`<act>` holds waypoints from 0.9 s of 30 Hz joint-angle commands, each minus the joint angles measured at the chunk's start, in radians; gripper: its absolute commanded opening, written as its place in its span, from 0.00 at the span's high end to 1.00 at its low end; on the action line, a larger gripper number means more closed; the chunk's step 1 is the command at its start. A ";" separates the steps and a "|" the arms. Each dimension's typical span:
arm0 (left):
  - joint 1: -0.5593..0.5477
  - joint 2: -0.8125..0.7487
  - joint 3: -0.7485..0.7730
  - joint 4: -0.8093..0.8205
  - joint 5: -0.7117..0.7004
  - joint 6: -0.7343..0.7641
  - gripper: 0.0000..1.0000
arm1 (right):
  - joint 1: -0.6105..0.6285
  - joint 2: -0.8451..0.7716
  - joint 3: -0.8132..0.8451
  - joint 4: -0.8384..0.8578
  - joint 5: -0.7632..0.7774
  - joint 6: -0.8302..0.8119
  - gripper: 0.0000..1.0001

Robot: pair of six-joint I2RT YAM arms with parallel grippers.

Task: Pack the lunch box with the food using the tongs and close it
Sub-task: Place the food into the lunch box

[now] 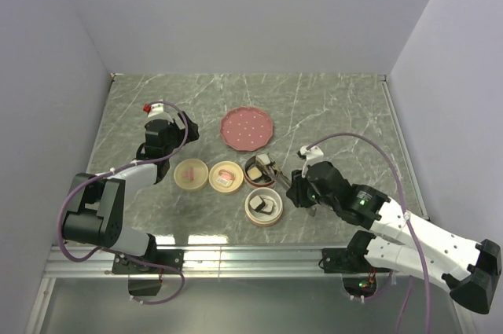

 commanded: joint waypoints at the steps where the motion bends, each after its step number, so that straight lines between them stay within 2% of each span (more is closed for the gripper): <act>1: 0.002 -0.024 0.008 0.048 0.017 -0.017 0.00 | 0.011 -0.027 -0.020 0.042 -0.006 0.032 1.00; 13: 0.003 -0.024 0.009 0.048 0.017 -0.015 0.01 | 0.016 0.054 -0.045 0.146 -0.068 0.010 1.00; 20: 0.003 -0.020 0.011 0.048 0.017 -0.015 0.00 | 0.019 0.120 -0.020 0.142 -0.063 -0.003 1.00; 25: 0.003 -0.019 0.013 0.048 0.019 -0.014 0.00 | 0.017 0.121 -0.013 0.120 -0.029 0.005 0.83; 27: 0.003 -0.019 0.014 0.048 0.020 -0.015 0.00 | 0.019 0.112 -0.005 0.108 -0.019 0.005 0.80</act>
